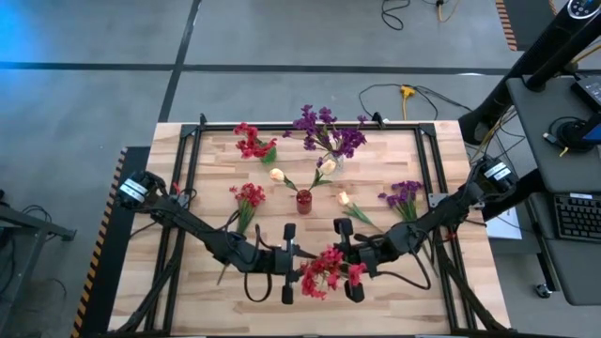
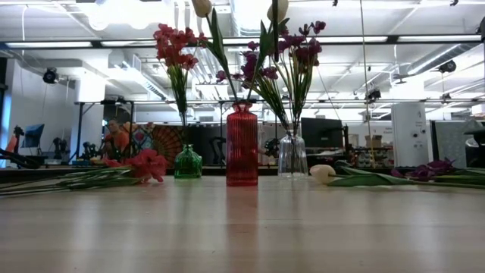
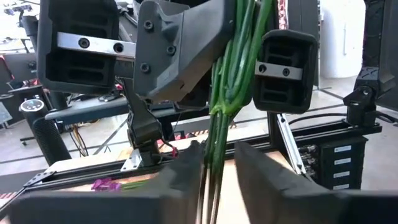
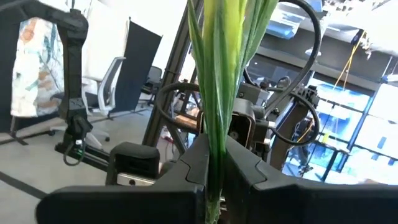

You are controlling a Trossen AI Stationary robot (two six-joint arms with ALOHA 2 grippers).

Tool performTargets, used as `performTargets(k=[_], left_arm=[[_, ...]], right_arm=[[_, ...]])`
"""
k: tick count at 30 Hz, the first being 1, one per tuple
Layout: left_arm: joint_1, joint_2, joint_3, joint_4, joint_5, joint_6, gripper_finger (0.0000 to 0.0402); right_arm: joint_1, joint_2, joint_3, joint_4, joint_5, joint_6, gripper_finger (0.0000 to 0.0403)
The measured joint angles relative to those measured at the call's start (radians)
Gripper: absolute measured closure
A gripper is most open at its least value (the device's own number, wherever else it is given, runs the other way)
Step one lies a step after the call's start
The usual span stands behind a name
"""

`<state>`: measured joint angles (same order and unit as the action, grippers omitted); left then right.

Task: Sort flowers into vase by color
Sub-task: Put the red flowers into the green vase

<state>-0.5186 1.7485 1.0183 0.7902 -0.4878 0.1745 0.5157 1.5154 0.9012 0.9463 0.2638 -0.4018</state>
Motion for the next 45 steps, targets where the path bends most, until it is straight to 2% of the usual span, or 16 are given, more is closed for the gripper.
performTargets(k=[3,5,10,15,25,32,38,45], left_arm=[[0.0,0.0,0.0,0.0,-0.001,0.003,0.0379],[0.0,0.0,-0.001,0.0,-0.001,0.008,0.0395],[0.0,-0.003,-0.002,-0.007,-0.001,0.008,0.0392],[0.0,-0.034,-0.002,-0.064,-0.002,0.008,0.0399],[-0.004,-0.148,-0.064,-0.121,-0.006,0.0,0.04],[-0.039,-0.302,-0.162,-0.118,-0.16,0.008,0.0401],[-0.035,-0.443,-0.275,-0.091,-0.255,0.028,0.0401],[-0.035,-0.596,-0.405,-0.033,-0.454,0.09,0.0401]], right_arm=[[-0.006,0.0,0.0,0.001,-0.001,0.044,0.0366],[-0.007,-0.001,0.0,-0.002,-0.001,0.051,0.0346],[-0.006,-0.004,0.0,-0.009,0.003,0.069,0.0288],[-0.006,-0.042,0.0,-0.06,0.052,0.074,0.0242],[-0.003,-0.192,0.0,-0.325,0.054,0.157,0.0202],[-0.003,-0.301,0.0,-0.501,0.064,0.209,0.0204],[-0.004,-0.345,0.0,-0.62,0.142,0.217,0.0204],[-0.048,-0.413,0.0,-0.827,0.156,0.209,0.0206]])
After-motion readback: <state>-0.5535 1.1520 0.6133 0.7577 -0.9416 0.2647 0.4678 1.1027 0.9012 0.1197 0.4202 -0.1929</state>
